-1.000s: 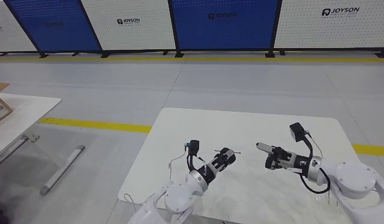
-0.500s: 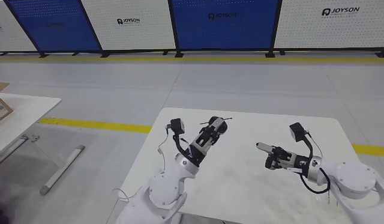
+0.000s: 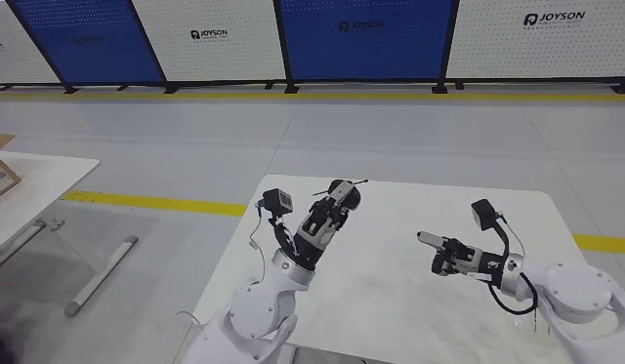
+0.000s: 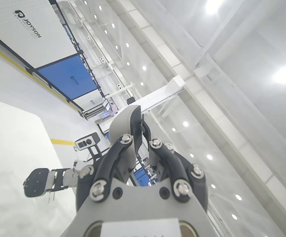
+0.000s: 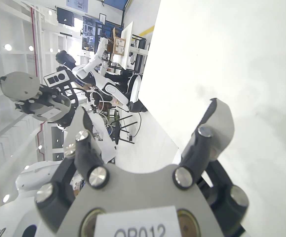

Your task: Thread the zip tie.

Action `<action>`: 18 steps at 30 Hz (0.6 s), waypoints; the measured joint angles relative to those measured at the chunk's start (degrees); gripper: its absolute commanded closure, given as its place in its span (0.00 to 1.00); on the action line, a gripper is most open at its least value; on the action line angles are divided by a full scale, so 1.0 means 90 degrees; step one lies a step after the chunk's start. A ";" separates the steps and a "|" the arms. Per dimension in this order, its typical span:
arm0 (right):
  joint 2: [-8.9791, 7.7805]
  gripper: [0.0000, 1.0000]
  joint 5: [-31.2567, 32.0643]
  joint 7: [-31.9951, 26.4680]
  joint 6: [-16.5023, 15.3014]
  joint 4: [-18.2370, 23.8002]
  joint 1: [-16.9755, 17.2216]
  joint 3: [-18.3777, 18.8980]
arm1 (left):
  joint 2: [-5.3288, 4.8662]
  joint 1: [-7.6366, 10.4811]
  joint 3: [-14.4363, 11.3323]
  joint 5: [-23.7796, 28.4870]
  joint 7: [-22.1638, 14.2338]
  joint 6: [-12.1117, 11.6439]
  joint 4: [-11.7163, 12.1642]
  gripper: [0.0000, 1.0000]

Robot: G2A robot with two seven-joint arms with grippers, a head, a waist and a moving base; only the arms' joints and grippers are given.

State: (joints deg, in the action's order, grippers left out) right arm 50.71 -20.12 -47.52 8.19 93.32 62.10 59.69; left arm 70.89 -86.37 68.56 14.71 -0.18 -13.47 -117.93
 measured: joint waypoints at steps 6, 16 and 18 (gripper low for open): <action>0.0000 0.00 0.0000 0.0000 0.0000 0.0000 0.0000 0.0000 | -0.0030 -0.0240 0.0345 0.0436 -0.0555 -0.0687 -0.0379 1.00; 0.0000 0.00 0.0000 0.0000 0.0000 0.0000 0.0000 0.0000 | -0.0065 -0.0426 0.0266 -0.0543 -0.1030 -0.0037 -0.0376 1.00; 0.0000 0.00 0.0000 0.0000 0.0000 0.0000 0.0000 0.0000 | -0.0075 -0.0471 0.0174 -0.0789 -0.1156 0.0207 -0.0359 1.00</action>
State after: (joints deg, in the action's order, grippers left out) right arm 50.71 -20.12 -47.52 8.19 93.32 62.10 59.69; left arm 70.22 -90.61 70.12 7.61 -10.58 -11.61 -121.17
